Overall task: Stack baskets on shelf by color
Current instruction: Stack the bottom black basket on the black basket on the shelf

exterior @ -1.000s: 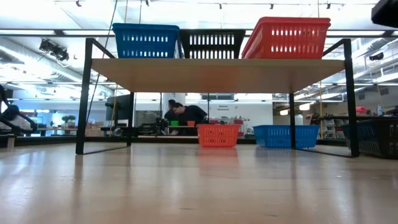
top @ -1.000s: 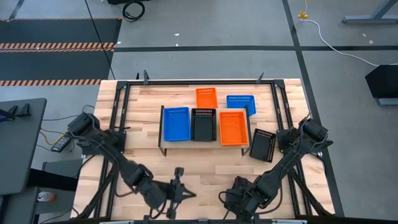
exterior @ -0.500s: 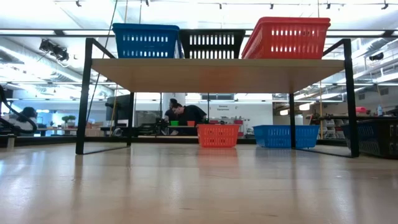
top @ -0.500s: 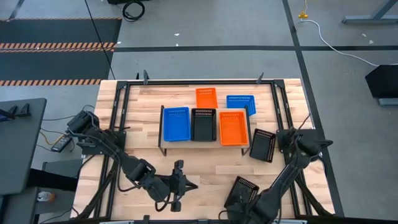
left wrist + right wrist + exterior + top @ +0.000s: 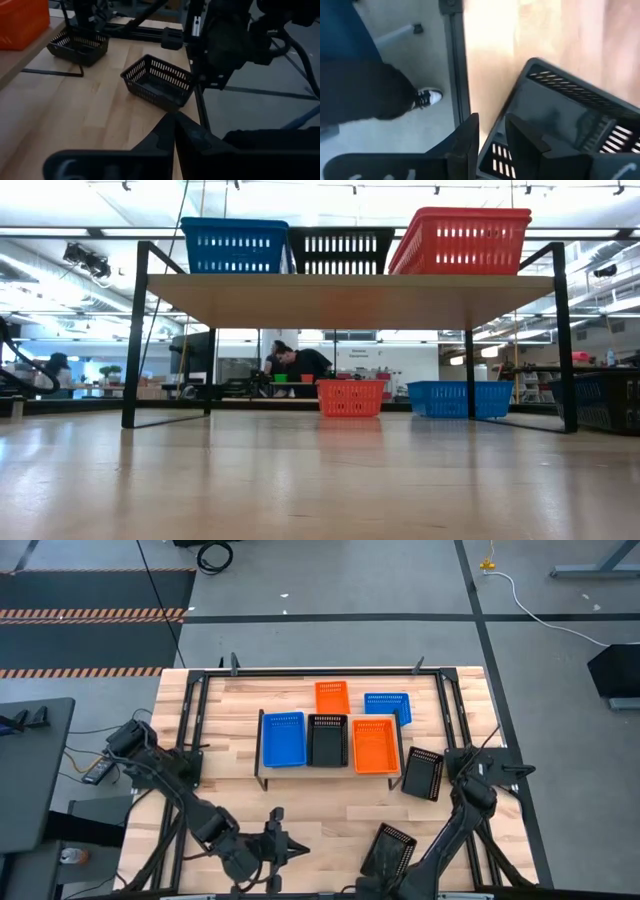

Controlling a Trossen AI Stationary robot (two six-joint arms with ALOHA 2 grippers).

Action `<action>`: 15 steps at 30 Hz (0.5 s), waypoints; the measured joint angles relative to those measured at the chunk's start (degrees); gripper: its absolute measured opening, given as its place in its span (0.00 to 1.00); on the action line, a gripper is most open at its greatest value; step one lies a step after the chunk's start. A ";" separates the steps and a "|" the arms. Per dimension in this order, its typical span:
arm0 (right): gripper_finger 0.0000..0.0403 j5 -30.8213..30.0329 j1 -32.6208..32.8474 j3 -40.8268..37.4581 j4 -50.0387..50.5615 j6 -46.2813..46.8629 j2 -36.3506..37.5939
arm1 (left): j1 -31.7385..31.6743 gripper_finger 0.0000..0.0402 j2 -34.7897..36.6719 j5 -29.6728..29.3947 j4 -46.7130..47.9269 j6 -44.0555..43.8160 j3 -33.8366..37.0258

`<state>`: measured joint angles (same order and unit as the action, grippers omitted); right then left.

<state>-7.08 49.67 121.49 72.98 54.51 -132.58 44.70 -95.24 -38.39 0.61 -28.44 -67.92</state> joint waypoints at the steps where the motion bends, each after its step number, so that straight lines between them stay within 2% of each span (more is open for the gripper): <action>1: 0.26 -0.40 -0.02 0.00 0.20 0.61 0.21 | 0.31 0.04 -0.11 -0.84 0.01 -0.43 0.00; 4: 0.30 -0.20 -0.14 -1.10 0.37 1.46 0.38 | 1.31 0.03 -0.44 -2.04 0.68 -0.64 0.00; 11: 0.52 -0.30 -1.33 -6.48 -1.80 6.58 0.25 | 2.04 0.05 -0.42 -2.98 2.26 0.37 0.00; 15: 0.60 1.63 -1.88 -8.20 -4.87 7.92 0.26 | 1.97 0.04 -0.42 -2.99 2.21 2.10 0.00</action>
<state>-5.45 47.78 113.29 68.10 62.42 -132.32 46.68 -95.66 -41.38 2.82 -26.33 -67.92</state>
